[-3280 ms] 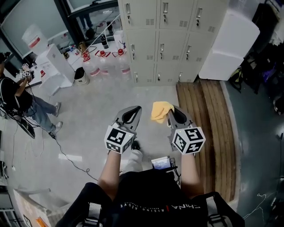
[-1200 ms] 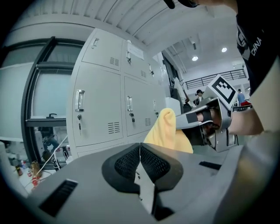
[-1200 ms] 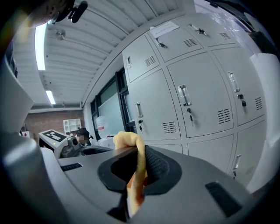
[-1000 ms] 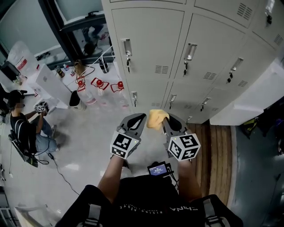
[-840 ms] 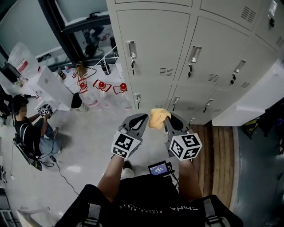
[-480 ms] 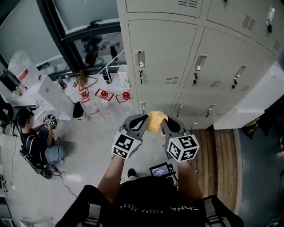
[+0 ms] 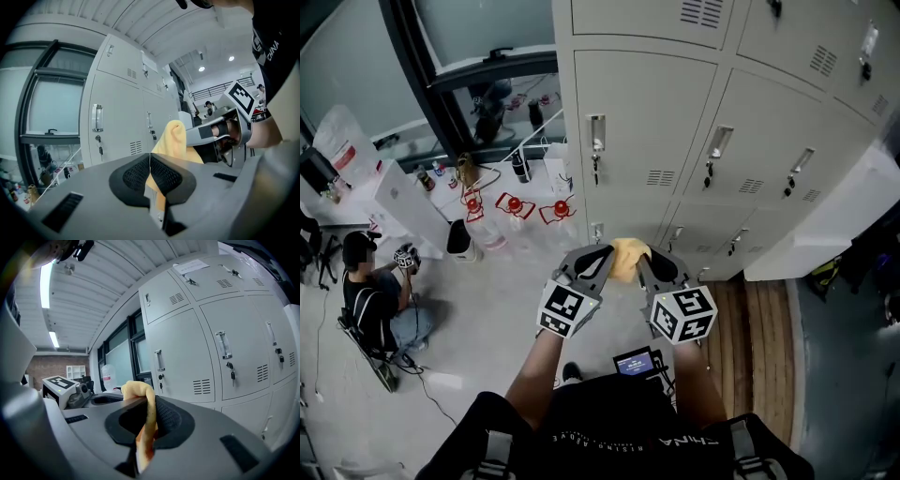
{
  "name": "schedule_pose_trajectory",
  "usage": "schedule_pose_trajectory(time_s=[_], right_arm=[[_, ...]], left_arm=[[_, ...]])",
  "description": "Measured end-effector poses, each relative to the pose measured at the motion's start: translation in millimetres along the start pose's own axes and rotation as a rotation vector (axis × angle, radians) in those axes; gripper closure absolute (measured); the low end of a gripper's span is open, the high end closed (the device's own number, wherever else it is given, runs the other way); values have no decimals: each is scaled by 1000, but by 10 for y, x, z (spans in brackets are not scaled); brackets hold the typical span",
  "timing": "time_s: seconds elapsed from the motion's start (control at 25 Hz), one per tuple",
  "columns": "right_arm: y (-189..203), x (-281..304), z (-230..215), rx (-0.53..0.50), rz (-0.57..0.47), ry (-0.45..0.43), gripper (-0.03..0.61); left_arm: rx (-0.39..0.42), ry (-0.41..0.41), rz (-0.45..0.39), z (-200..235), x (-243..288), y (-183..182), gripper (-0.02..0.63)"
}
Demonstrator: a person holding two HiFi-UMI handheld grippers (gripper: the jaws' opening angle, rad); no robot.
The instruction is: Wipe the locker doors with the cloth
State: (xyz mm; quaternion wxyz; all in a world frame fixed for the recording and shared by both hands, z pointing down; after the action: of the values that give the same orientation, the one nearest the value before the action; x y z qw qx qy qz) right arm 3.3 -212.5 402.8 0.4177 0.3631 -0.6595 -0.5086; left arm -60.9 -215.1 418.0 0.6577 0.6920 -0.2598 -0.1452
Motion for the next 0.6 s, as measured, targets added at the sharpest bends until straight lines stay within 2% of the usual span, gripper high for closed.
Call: schedule_pose_trajectory(time_s=[0.32,0.52,0.6], right_arm=[[-91,67,66,4,-9,-40,528],[-502,189,200,-42,-74,-89,528],[-737,255,232,-49,-107,-95,528]], left_arm=[[-3,7,-25,15,34,-116,594],[14,0,-76,184,49,-489,594],[-11,-10,-114,312,38,-682,594]])
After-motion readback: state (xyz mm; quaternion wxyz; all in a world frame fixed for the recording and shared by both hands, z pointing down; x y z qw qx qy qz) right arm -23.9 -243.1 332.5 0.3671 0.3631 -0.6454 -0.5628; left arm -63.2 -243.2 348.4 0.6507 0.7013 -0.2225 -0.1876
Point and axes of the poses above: the fingertips, and each gripper's own axes: x forward along the fingers, z to its left, y out of its underside, the point moved 1 cm from there along -x, backward along the fingers, and after that the axes turned 14 degrees about y, right-handed, at the moved point
